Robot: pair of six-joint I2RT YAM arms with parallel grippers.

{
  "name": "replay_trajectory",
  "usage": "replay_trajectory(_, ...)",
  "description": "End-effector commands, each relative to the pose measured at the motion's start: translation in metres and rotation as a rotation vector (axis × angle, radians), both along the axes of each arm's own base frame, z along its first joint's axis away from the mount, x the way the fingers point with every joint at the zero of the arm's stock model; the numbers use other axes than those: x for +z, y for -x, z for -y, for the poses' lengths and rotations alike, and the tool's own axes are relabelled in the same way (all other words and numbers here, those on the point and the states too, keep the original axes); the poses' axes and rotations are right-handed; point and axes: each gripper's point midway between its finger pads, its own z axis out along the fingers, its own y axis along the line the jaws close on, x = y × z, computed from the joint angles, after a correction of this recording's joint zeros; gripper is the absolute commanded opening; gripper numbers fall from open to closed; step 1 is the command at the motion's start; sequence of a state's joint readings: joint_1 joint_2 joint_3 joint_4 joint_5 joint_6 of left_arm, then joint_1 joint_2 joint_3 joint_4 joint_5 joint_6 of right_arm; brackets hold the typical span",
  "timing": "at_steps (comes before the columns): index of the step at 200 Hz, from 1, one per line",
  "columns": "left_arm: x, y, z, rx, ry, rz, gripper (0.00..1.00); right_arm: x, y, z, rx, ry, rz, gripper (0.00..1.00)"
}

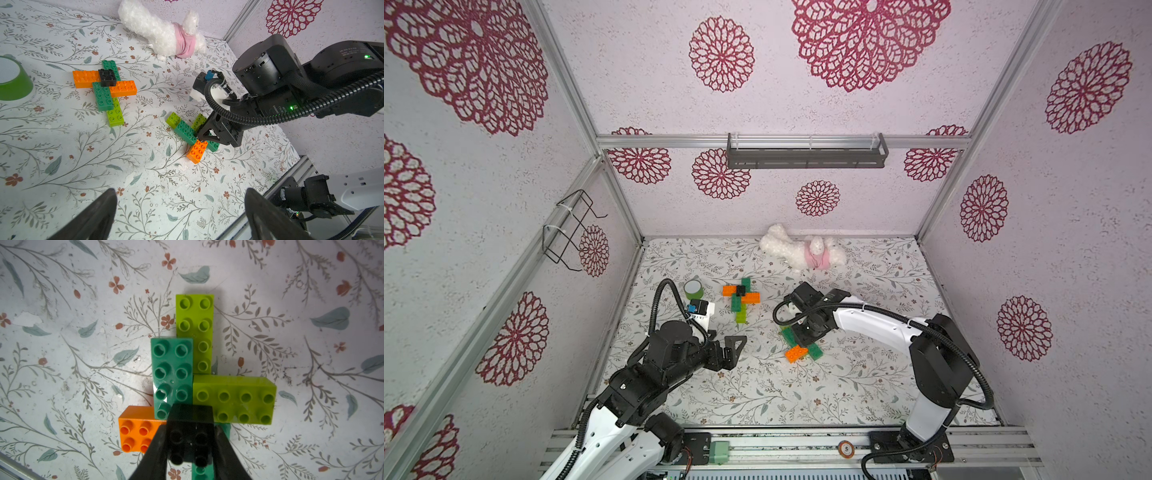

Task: Assemble a small pinwheel with lego
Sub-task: Assemble the lego brick with the lego brick, then move the lego brick at the center of the board.

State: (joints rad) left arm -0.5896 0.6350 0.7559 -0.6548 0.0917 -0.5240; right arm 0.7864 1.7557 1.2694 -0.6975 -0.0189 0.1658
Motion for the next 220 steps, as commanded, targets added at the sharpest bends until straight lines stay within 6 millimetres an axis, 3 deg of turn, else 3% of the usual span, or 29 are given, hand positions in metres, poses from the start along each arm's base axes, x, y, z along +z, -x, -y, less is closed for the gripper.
replay_trajectory(1, -0.002, -0.002, -0.003, 0.009, -0.013, 0.007, 0.97, -0.011, 0.018, 0.026, 0.015, 0.111, -0.068, 0.28)
replay_trajectory(48, -0.002, -0.002, -0.003, 0.011, -0.014, 0.008, 0.97, -0.023, 0.023, 0.024, -0.020, 0.097, -0.103, 0.28)
replay_trajectory(109, -0.002, -0.002, -0.004, 0.017, -0.015, 0.009, 0.97, -0.054, 0.038, 0.035, -0.040, 0.152, -0.187, 0.27)
replay_trajectory(174, 0.001, 0.000, -0.009, 0.038, -0.007, 0.022, 0.97, -0.035, 0.019, 0.021, -0.054, 0.129, -0.136, 0.27)
replay_trajectory(220, 0.009, -0.002, -0.016, 0.073, -0.001, 0.056, 0.97, 0.002, -0.027, -0.008, -0.173, -0.005, -0.013, 0.28)
